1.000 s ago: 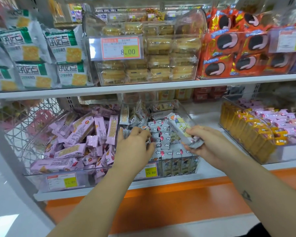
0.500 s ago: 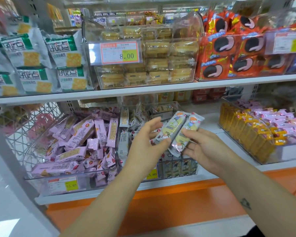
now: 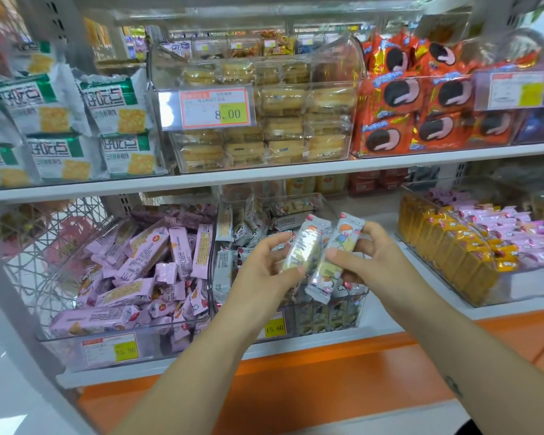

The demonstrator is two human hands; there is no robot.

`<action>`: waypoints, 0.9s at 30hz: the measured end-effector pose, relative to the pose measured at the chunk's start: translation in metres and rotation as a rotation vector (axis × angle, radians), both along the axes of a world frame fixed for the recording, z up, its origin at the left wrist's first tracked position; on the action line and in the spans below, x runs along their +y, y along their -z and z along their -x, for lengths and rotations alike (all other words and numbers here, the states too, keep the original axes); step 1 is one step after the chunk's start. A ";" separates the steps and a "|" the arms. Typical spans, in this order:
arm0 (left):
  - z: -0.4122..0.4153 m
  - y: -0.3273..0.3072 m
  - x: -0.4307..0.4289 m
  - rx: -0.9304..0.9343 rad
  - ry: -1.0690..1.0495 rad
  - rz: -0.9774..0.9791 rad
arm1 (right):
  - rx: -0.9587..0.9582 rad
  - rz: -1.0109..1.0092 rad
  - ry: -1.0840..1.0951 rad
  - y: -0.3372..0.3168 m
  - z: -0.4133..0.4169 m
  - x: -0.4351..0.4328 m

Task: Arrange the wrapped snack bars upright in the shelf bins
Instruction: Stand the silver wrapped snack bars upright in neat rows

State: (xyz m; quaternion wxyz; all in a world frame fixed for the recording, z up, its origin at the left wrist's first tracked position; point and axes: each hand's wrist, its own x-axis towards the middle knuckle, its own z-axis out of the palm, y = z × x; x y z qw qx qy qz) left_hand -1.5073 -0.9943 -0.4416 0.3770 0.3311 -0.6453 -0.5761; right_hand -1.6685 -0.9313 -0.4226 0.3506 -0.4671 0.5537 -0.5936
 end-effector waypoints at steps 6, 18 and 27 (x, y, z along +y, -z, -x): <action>0.005 0.001 0.005 0.004 -0.019 -0.010 | 0.000 0.008 -0.222 -0.007 0.005 0.007; 0.003 -0.007 0.018 -0.072 0.160 0.081 | 0.042 0.025 -0.120 -0.002 0.007 0.003; -0.007 -0.018 0.011 -0.215 0.278 0.233 | 0.225 -0.023 -0.391 -0.015 0.025 0.014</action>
